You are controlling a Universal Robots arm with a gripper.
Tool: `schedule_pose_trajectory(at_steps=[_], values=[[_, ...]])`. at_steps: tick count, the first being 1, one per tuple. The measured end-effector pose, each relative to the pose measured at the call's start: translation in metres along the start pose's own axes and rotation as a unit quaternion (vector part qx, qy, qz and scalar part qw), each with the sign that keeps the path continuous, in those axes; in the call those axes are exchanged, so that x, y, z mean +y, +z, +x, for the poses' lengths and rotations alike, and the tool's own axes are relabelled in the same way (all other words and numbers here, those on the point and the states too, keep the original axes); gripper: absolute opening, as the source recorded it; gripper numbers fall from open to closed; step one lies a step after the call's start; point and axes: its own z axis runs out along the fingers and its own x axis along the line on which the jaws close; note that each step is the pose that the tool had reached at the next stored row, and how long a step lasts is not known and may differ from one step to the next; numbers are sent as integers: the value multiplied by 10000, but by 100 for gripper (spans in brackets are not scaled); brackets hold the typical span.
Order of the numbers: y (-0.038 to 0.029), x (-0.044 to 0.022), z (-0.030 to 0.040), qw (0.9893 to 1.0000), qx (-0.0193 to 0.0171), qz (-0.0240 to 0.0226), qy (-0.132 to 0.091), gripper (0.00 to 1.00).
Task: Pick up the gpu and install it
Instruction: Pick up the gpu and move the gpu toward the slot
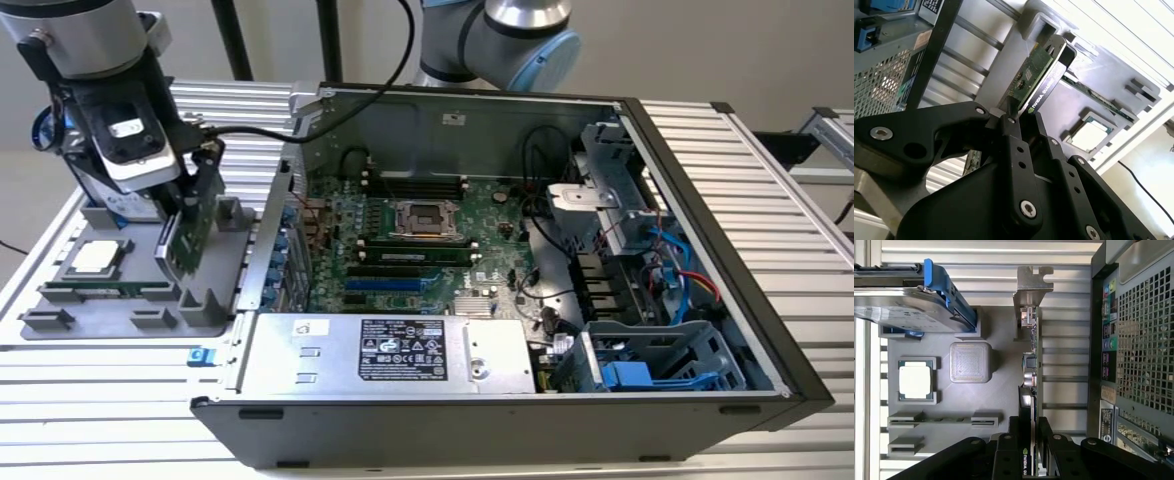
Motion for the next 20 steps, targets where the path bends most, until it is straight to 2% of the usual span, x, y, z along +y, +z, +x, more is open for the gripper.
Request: schedule_pose_trajectory(at_steps=[20], values=[[-82,3,-1,10000,-1,-1,-1,0]])
